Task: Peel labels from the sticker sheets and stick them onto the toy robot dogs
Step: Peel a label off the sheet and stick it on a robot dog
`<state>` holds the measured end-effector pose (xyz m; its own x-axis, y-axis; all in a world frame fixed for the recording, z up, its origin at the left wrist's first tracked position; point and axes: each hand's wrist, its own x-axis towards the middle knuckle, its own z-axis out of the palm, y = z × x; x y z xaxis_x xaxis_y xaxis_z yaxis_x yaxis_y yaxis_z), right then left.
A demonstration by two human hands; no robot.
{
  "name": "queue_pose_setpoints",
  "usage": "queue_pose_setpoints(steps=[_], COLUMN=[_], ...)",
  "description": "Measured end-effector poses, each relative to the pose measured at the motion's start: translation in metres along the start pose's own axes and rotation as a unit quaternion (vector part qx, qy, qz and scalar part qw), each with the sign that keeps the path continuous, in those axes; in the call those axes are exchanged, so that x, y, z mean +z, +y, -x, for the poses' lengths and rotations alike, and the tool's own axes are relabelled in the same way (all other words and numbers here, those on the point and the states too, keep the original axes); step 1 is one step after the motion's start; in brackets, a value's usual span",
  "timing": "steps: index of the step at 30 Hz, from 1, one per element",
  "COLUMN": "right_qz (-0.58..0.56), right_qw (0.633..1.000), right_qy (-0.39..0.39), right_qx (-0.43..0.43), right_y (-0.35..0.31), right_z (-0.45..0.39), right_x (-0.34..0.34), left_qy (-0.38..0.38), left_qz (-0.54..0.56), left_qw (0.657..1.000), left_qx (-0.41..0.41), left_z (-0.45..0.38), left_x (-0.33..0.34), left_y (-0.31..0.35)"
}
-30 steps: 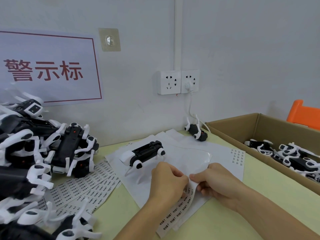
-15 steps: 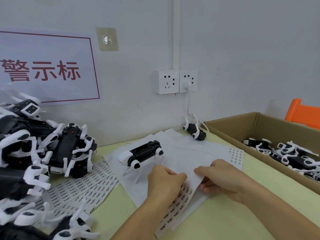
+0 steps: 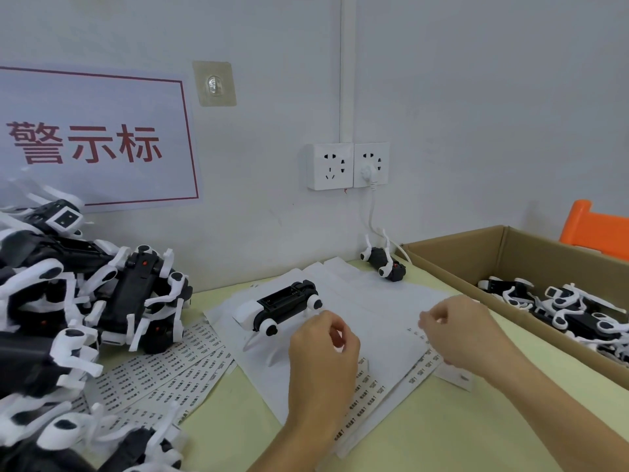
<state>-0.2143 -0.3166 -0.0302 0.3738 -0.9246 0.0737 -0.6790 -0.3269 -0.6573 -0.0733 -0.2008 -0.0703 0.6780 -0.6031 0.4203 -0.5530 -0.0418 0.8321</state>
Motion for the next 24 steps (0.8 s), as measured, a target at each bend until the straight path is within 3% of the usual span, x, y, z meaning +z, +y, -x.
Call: queue_pose_setpoints(steps=[3,7,14,24], right_qz=[-0.205,-0.307,-0.345,-0.345], right_qw=[0.971,0.933,0.914,0.918], right_qy=[-0.12,-0.188,-0.209,-0.192], right_qx=[-0.001,0.023,0.032,0.01], right_y=[-0.018,-0.028,-0.03,-0.026], right_z=[0.017,0.028,0.031,0.029], right_x=[0.014,0.026,0.034,0.039], left_qy=[0.001,-0.004,-0.003,-0.035], left_qz=[-0.079,-0.148,-0.215,-0.242], left_qw=[0.994,0.977,0.936,0.921], left_qx=[0.076,0.152,0.28,0.305], left_z=[0.003,0.002,0.0,-0.001], left_x=[0.0,-0.002,0.0,0.002], left_y=[-0.006,-0.008,-0.01,-0.017])
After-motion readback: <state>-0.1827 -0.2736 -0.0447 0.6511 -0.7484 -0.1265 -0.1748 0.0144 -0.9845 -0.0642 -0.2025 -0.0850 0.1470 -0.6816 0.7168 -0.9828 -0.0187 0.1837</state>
